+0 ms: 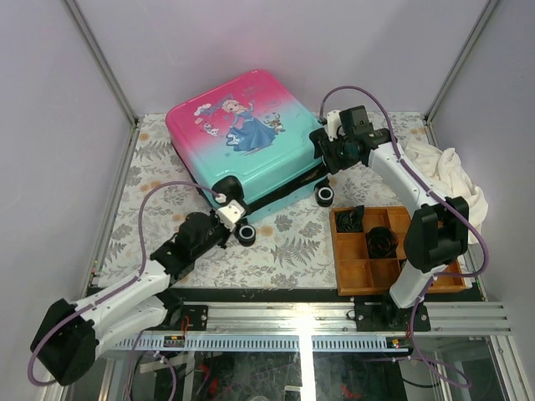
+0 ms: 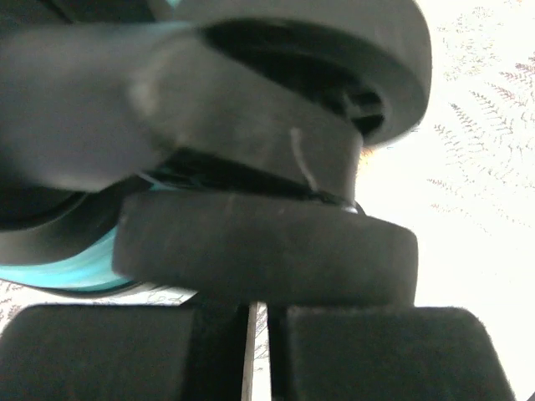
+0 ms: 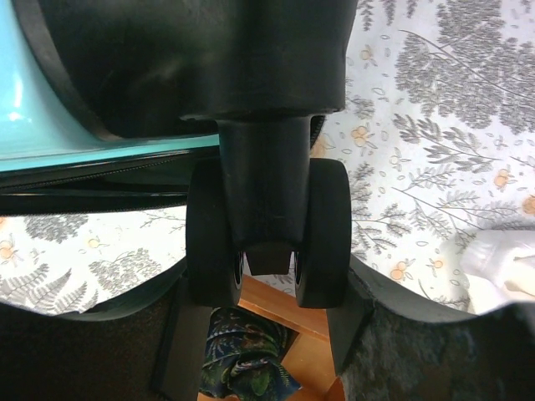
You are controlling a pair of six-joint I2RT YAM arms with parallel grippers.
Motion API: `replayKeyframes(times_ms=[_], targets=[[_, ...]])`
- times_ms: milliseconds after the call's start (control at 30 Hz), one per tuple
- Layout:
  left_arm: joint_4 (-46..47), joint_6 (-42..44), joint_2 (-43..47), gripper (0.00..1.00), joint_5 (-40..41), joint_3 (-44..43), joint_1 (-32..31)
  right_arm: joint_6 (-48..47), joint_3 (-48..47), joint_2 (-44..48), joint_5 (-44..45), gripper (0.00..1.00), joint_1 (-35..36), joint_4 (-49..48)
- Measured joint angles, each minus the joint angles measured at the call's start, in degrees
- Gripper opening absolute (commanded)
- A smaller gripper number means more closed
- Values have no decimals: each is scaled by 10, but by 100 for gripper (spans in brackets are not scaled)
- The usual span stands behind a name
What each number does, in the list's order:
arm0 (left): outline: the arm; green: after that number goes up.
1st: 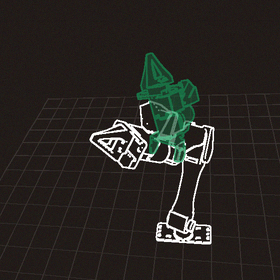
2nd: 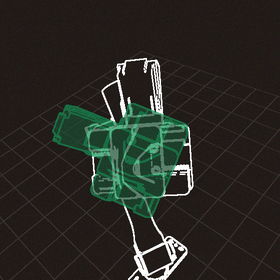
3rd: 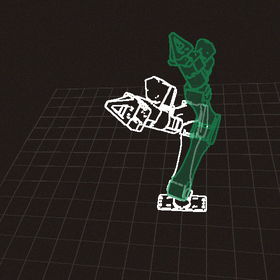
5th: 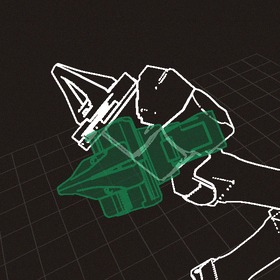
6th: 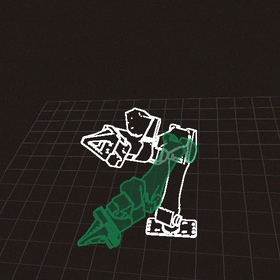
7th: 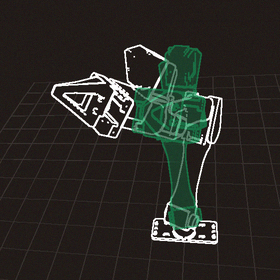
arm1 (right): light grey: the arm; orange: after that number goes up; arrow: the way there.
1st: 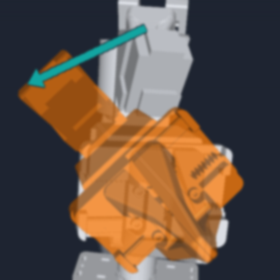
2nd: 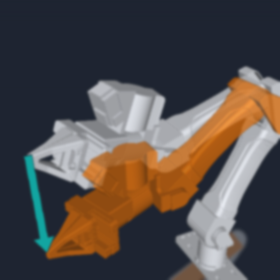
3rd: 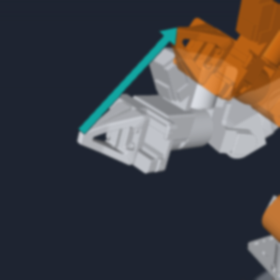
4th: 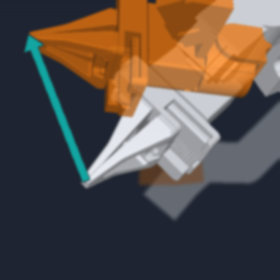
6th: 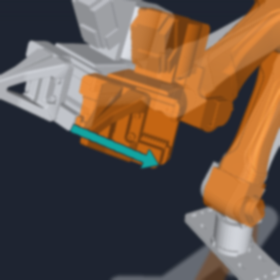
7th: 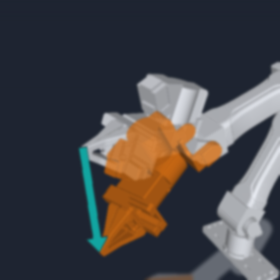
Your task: Pack the luggage
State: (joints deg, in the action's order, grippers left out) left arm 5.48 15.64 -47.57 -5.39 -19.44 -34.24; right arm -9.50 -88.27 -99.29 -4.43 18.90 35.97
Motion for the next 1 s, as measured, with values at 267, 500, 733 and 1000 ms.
replayKeyframes(times_ms=[267, 500, 733, 1000], targets=[[96, -45, -130, 0, 271, -23, -185, 0, -7, -7, 3, 0, -4, 2], [101, -65, -219, 0, 417, -72, -262, -1, -7, -9, 9, 0, -4, 2], [15, -108, -321, 0, 506, -182, -299, -6, -9, -11, 20, 0, -7, -10], [-84, -140, -447, 4, 537, -338, -300, -5, -9, -11, 18, 0, -7, -3]])
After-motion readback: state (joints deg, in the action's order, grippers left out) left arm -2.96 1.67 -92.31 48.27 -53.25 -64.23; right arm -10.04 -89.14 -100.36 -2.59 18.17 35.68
